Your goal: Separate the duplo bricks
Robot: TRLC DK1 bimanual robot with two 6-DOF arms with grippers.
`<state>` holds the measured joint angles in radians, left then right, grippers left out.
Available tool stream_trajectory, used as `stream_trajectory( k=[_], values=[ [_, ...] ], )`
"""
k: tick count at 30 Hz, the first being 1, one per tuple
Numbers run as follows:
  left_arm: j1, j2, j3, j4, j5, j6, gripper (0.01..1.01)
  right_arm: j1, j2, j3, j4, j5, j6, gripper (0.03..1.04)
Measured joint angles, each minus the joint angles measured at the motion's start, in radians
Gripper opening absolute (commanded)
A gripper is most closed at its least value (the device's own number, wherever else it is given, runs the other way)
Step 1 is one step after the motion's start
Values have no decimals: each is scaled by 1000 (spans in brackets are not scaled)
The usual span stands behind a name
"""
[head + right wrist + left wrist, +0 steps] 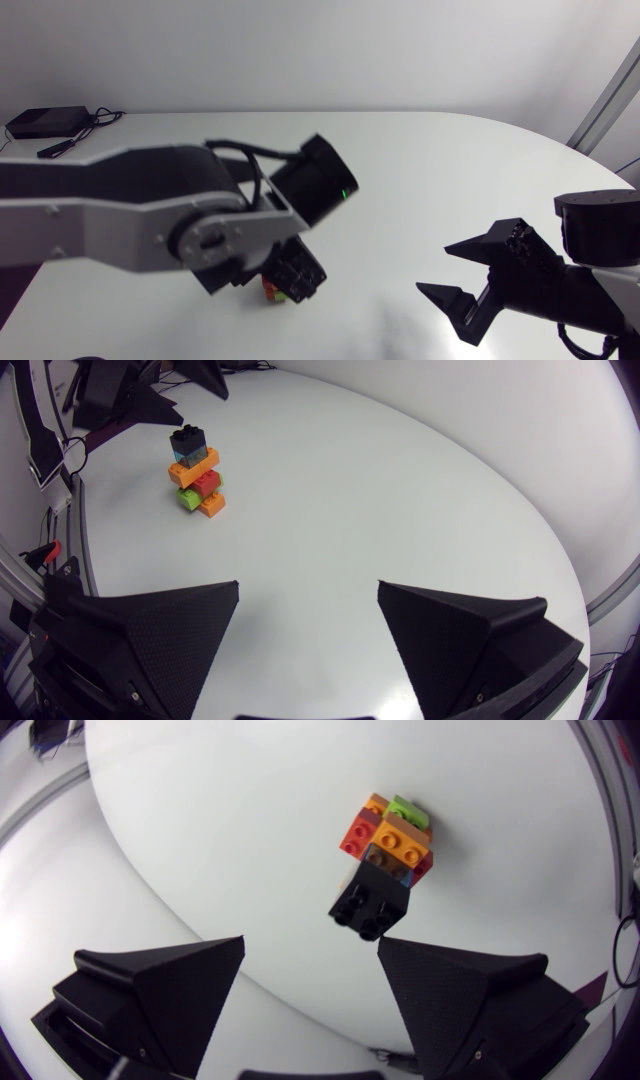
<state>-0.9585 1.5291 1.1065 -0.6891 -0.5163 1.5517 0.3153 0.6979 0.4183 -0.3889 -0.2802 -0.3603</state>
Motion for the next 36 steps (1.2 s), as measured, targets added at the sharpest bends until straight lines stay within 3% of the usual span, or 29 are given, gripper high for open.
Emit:
stream_trajectory(
  k=[6,12,18,24,28,36],
  values=[
    [190,-103,53,-91,232,-149,964,15,0,0,0,6,0,1002],
    [368,-137,52,-182,488,-309,961,79,16,6,3,87,-16,1002],
    [518,-128,22,-213,725,-426,956,84,130,99,-24,55,-23,1002],
    [577,-110,-62,-217,866,-498,921,84,292,304,-159,-59,-45,998],
    [612,-109,-94,-206,937,-540,908,95,405,390,-182,-117,-57,993],
    [637,-59,-206,-32,959,-612,884,141,559,513,-205,-196,-71,993]
  ],
)
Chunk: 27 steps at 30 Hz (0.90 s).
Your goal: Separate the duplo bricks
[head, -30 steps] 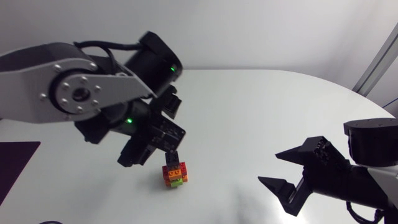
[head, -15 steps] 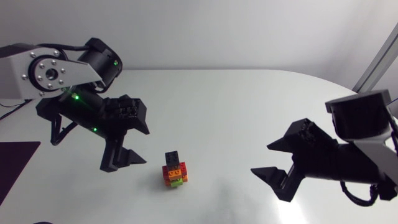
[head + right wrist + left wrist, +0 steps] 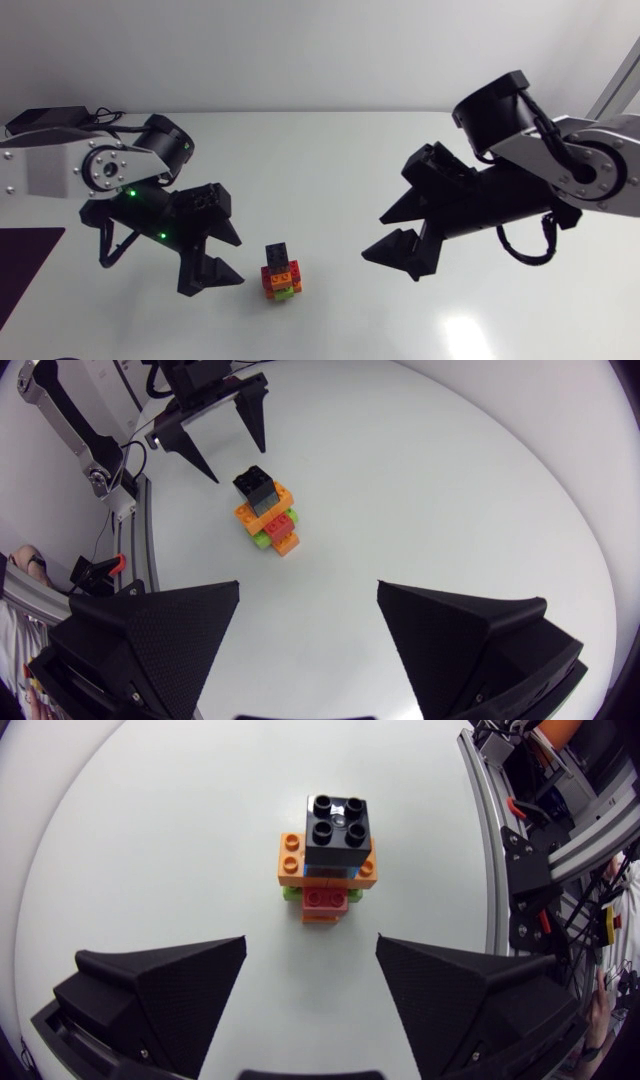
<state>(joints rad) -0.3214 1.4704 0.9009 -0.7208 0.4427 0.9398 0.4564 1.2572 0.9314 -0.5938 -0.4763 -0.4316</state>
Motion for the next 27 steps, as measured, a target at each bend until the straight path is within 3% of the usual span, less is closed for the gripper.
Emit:
stream_trajectory(
  k=[13,27],
  values=[
    [-6,50,-49,137,76,-45,884,132,221,166,1,-22,-64,993],
    [-51,89,-111,237,105,-48,884,145,289,204,1,-22,-82,993]
  ],
)
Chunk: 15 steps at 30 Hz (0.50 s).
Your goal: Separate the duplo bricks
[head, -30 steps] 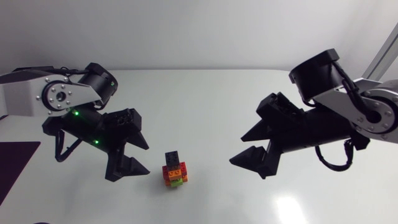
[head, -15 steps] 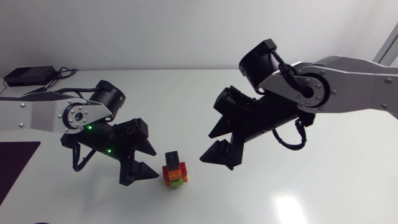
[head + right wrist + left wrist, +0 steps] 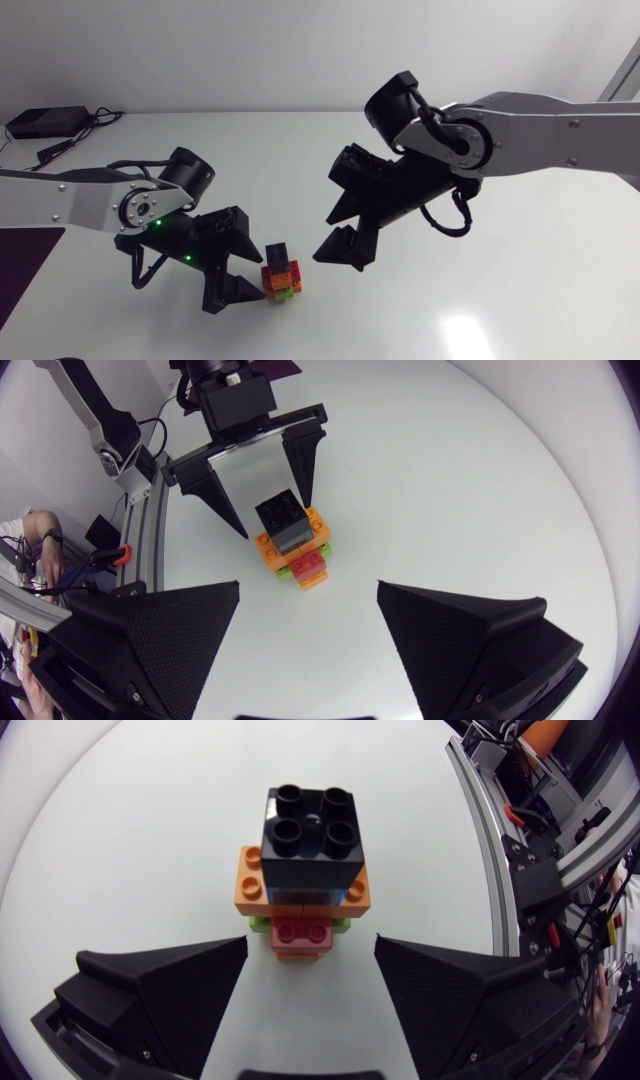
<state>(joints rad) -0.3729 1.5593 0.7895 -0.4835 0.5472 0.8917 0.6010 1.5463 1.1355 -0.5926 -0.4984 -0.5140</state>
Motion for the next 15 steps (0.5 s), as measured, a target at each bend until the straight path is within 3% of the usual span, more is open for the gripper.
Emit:
stream_trajectory(
  k=[5,9,15],
  values=[
    [-9,8,-15,58,0,-15,879,3,0,0,0,0,0,993],
    [-27,13,-29,118,0,-23,749,4,0,0,0,0,0,993],
    [-42,45,-42,137,0,-23,451,8,-1,0,-2,0,0,993]
  ],
)
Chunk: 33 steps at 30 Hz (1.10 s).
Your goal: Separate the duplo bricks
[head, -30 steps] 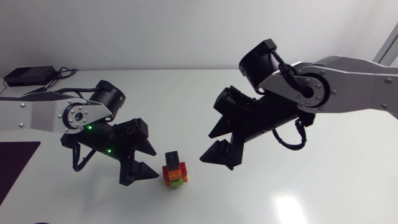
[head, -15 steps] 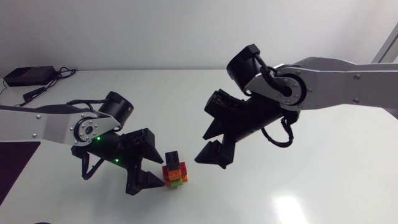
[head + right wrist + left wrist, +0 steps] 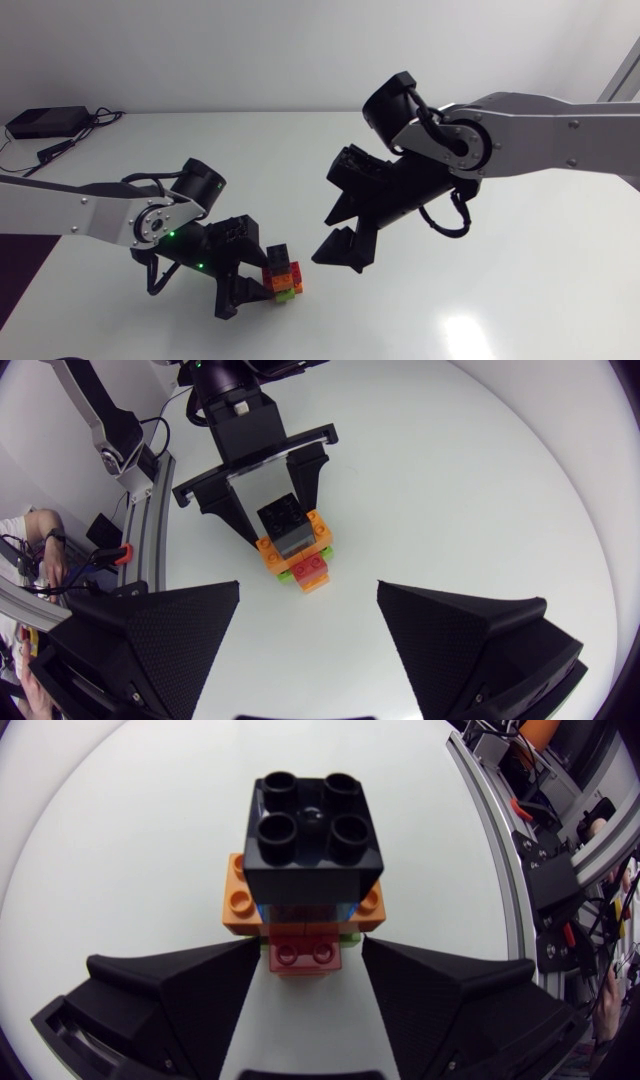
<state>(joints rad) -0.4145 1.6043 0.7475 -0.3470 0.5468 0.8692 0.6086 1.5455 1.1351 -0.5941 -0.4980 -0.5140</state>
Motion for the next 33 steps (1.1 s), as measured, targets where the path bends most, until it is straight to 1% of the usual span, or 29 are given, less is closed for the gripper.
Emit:
stream_trajectory(
  k=[3,4,8,17,21,25,28,30,33],
  values=[
    [-1,0,-9,4,0,1,277,1,-4,0,-2,0,0,993],
    [-1,0,-10,5,0,2,241,1,-6,0,-2,1,0,993],
    [-3,0,-11,6,0,32,239,9,-16,0,-2,3,-3,993],
    [-11,0,-11,7,1,108,239,93,-106,-28,-3,-27,-54,993],
    [-23,0,1,-35,5,153,241,119,-118,-29,-2,-30,-77,993],
    [-38,0,12,-77,24,172,241,138,-100,-40,2,-27,-94,993],
    [-50,2,17,-84,26,182,241,140,-58,-41,30,-18,-101,989],
    [-60,11,20,-84,26,185,241,140,-31,-42,47,-12,-104,961],
    [-70,21,24,-84,30,185,241,141,-5,-42,58,5,-105,961]
  ],
)
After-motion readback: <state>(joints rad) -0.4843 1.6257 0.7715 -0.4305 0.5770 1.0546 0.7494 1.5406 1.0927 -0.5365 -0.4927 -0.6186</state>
